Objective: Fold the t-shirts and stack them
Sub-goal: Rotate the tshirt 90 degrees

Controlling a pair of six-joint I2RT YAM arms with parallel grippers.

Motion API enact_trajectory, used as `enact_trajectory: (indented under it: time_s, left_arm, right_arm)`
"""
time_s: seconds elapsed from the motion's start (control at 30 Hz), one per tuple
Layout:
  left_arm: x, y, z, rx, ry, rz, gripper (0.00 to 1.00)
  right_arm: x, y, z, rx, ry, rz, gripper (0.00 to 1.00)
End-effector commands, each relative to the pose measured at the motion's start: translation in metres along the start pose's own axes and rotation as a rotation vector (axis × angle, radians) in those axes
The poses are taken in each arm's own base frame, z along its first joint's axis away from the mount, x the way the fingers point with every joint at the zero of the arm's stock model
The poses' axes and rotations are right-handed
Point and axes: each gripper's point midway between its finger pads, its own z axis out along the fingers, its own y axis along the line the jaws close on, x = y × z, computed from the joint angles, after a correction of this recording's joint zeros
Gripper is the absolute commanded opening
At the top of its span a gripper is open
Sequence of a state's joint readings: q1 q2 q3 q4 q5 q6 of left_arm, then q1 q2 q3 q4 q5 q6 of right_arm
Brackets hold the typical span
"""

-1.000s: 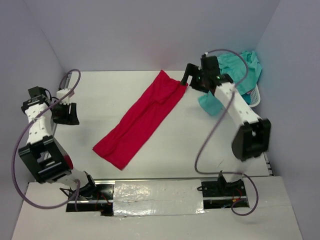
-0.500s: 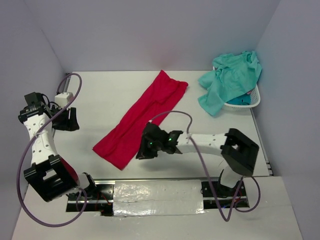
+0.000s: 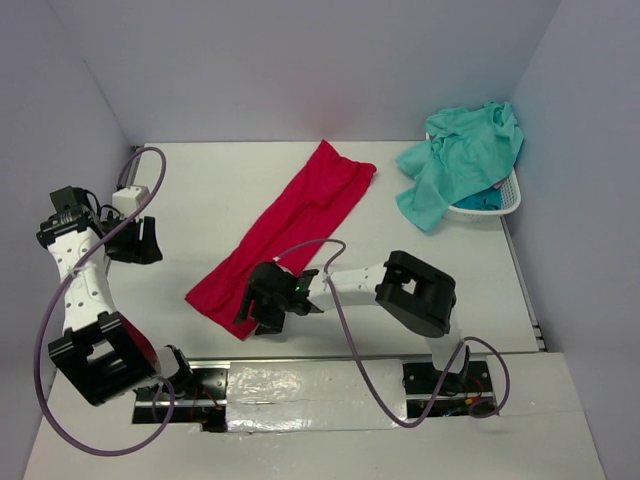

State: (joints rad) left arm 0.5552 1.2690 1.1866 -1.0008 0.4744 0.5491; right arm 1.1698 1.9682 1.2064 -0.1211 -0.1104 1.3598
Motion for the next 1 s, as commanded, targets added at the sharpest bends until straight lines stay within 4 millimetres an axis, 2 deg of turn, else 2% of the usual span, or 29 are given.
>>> enact_trajectory:
  time_s: [0.0, 0.03, 0.07, 0.13, 0.17, 0.23, 0.27, 0.33, 0.37, 0.4, 0.47, 0.5, 0.53, 0.57, 0.6, 0.63, 0.67, 0.7, 0.73, 0.77, 0.8, 0.83, 0.87, 0.9, 0.93, 0.97]
  left_arm:
    - [-0.008, -0.003, -0.005, 0.027, -0.024, 0.034, 0.66]
    - [-0.008, -0.002, -0.006, 0.025, -0.022, 0.036, 0.67]
    - [-0.009, -0.002, -0.007, 0.026, -0.025, 0.039, 0.66]
    - [-0.011, -0.002, -0.007, 0.029, -0.028, 0.040, 0.66]
    - [-0.013, -0.002, -0.008, 0.031, -0.030, 0.040, 0.66]
    - [-0.014, -0.002, -0.008, 0.031, -0.034, 0.044, 0.66]
    - [-0.015, -0.003, -0.009, 0.037, -0.030, 0.048, 0.67]
    - [-0.014, -0.005, -0.008, 0.055, -0.030, 0.056, 0.66]
    - [-0.014, -0.005, -0.008, 0.058, -0.031, 0.060, 0.66]
    - [-0.014, -0.007, -0.007, 0.070, -0.027, 0.057, 0.66]
    - [-0.015, -0.009, -0.005, 0.094, -0.032, 0.063, 0.65]
    - [-0.015, -0.016, -0.003, 0.146, -0.031, 0.051, 0.65]
    - [-0.017, -0.020, -0.003, 0.176, -0.039, 0.057, 0.64]
    - [-0.017, -0.024, 0.001, 0.217, -0.038, 0.052, 0.59]
    - [-0.021, -0.036, 0.000, 0.285, -0.063, 0.042, 0.58]
    - [-0.024, -0.039, 0.001, 0.309, -0.083, 0.054, 0.56]
    - [-0.027, -0.041, 0.004, 0.323, -0.090, 0.062, 0.52]
    - [-0.034, -0.046, 0.012, 0.308, -0.079, 0.123, 0.51]
    - [-0.038, -0.052, 0.017, 0.294, -0.071, 0.180, 0.51]
    - [-0.047, -0.078, 0.022, 0.309, -0.067, 0.302, 0.51]
    - [-0.059, -0.087, 0.027, 0.285, -0.099, 0.393, 0.52]
    - [-0.062, -0.101, 0.030, 0.291, -0.101, 0.473, 0.55]
    - [-0.068, -0.133, 0.027, 0.343, -0.137, 0.594, 0.55]
    - [-0.072, -0.146, 0.027, 0.364, -0.167, 0.680, 0.55]
    - [-0.073, -0.172, 0.023, 0.428, -0.198, 0.780, 0.56]
    - [-0.069, -0.185, 0.021, 0.472, -0.206, 0.858, 0.55]
  right_arm:
    - [0.000, 0.005, 0.011, -0.015, 0.002, 0.063, 0.70]
    - [0.003, 0.001, 0.012, -0.016, 0.011, 0.070, 0.69]
    - [0.003, 0.001, 0.014, -0.034, 0.021, 0.081, 0.63]
    - [0.006, -0.012, 0.018, -0.017, 0.036, 0.098, 0.54]
    - [0.005, -0.018, 0.023, -0.001, 0.039, 0.103, 0.45]
    - [0.003, -0.014, 0.027, -0.026, 0.053, 0.098, 0.35]
    - [0.002, -0.019, 0.030, -0.019, 0.057, 0.100, 0.26]
    - [0.001, -0.037, 0.031, 0.010, 0.053, 0.115, 0.15]
    - [0.000, -0.039, 0.027, 0.007, 0.044, 0.129, 0.01]
    - [-0.001, -0.058, 0.026, 0.038, 0.040, 0.145, 0.00]
    - [-0.002, -0.076, 0.016, 0.048, 0.028, 0.153, 0.00]
    - [-0.006, -0.084, 0.012, 0.052, 0.015, 0.160, 0.00]
    - [-0.009, -0.079, 0.000, 0.024, 0.001, 0.156, 0.00]
    - [-0.005, -0.103, -0.006, 0.062, 0.001, 0.146, 0.00]
    - [-0.009, -0.114, -0.014, 0.073, -0.013, 0.146, 0.00]
    - [-0.011, -0.112, -0.028, 0.054, -0.026, 0.135, 0.00]
    - [-0.005, -0.141, -0.035, 0.099, -0.019, 0.135, 0.00]
    - [-0.002, -0.154, -0.043, 0.113, -0.014, 0.125, 0.00]
    - [-0.005, -0.152, -0.055, 0.076, -0.018, 0.128, 0.00]
    - [0.005, -0.183, -0.063, 0.125, -0.003, 0.135, 0.00]
    - [0.005, -0.184, -0.074, 0.103, -0.011, 0.116, 0.00]
    - [0.012, -0.209, -0.081, 0.154, -0.002, 0.112, 0.00]
    - [0.015, -0.215, -0.086, 0.167, 0.004, 0.098, 0.00]
    - [0.016, -0.216, -0.093, 0.156, 0.003, 0.062, 0.00]
    - [0.023, -0.230, -0.098, 0.183, 0.023, 0.054, 0.00]
    - [0.026, -0.232, -0.101, 0.174, 0.031, 0.043, 0.00]
